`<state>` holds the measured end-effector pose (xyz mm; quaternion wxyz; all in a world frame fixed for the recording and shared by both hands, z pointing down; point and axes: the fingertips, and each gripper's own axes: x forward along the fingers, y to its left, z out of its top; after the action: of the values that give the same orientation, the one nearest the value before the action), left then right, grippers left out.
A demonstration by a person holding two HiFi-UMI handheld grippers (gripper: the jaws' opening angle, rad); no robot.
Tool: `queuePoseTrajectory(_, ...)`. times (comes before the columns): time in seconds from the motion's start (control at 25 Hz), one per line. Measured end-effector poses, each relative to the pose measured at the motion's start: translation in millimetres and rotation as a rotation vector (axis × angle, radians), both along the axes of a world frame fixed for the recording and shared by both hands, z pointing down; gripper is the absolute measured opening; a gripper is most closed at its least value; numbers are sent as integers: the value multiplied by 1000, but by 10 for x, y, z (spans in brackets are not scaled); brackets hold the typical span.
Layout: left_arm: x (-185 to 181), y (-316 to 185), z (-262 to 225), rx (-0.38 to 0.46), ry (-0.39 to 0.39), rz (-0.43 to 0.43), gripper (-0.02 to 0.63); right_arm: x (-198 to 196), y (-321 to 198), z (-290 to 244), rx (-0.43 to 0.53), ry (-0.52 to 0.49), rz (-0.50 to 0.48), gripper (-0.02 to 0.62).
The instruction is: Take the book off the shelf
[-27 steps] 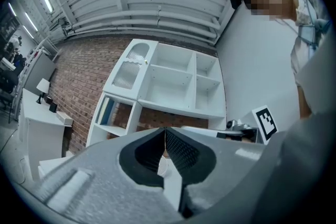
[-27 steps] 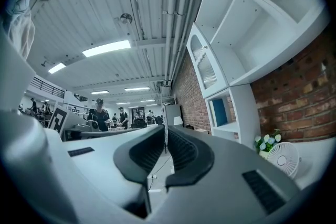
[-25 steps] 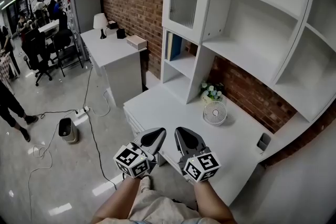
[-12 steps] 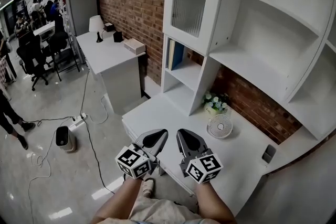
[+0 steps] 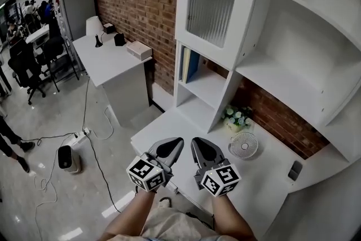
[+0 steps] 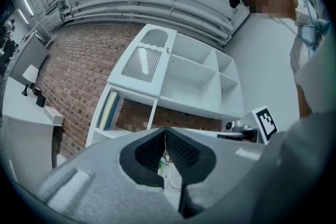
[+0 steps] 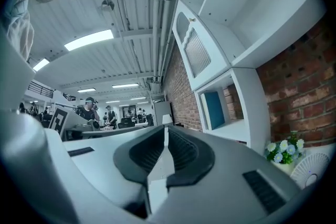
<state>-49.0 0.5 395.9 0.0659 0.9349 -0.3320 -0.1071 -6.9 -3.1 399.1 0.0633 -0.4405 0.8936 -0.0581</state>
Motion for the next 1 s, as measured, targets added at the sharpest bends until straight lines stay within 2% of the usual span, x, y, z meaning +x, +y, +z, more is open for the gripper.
queuePoseTrajectory(0.48, -299, -774, 86, -14, 24, 58, 10, -302, -724, 84, -17, 6, 65, 18)
queuePoseTrajectory(1.0, -452, -1153, 162, -40, 42, 83, 9, -451, -1097, 163, -51, 20, 94, 18)
